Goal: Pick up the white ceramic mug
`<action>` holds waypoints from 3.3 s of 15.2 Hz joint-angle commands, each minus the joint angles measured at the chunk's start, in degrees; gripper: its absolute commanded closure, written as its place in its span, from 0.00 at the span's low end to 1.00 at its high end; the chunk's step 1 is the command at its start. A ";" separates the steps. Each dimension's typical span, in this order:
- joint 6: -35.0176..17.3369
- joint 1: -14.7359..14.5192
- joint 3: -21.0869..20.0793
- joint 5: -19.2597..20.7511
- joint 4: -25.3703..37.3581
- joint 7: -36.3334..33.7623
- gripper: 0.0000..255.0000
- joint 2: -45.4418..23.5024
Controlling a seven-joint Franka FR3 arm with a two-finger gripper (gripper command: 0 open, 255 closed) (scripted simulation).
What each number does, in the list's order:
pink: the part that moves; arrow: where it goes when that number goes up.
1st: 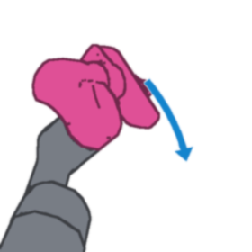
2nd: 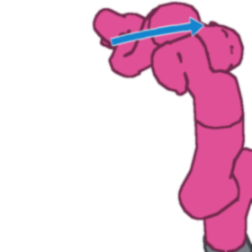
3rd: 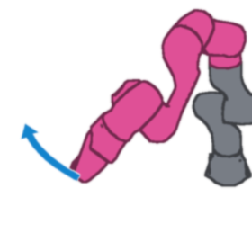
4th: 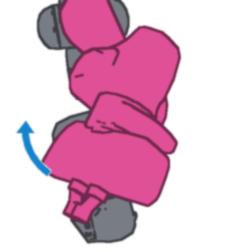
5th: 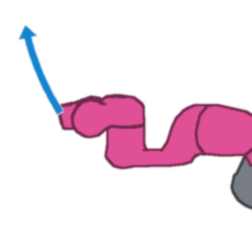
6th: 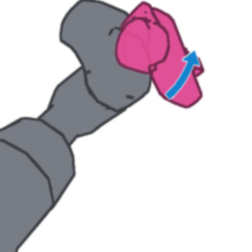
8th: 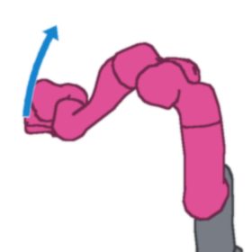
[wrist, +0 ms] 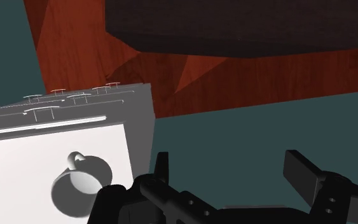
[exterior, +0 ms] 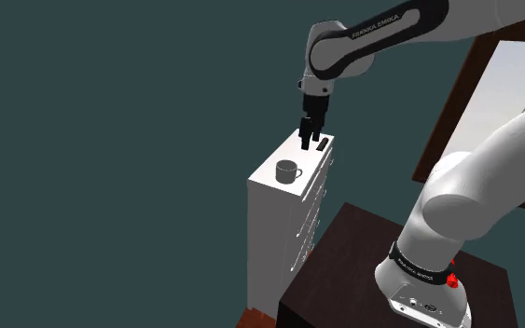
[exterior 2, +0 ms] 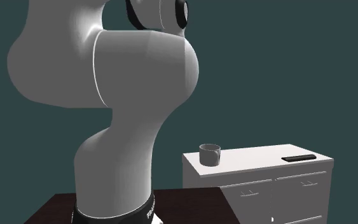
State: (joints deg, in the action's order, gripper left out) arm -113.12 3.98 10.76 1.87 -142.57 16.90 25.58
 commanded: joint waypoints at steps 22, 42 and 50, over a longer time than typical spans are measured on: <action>-19.76 8.28 7.14 -14.30 29.53 25.70 0.00 -50.39; -21.90 14.59 4.01 -18.82 46.77 30.32 1.00 -69.85; -20.94 14.41 4.28 -18.52 46.79 30.08 1.00 -68.89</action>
State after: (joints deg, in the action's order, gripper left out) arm -134.34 18.47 14.93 -16.75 -95.62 47.05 -43.77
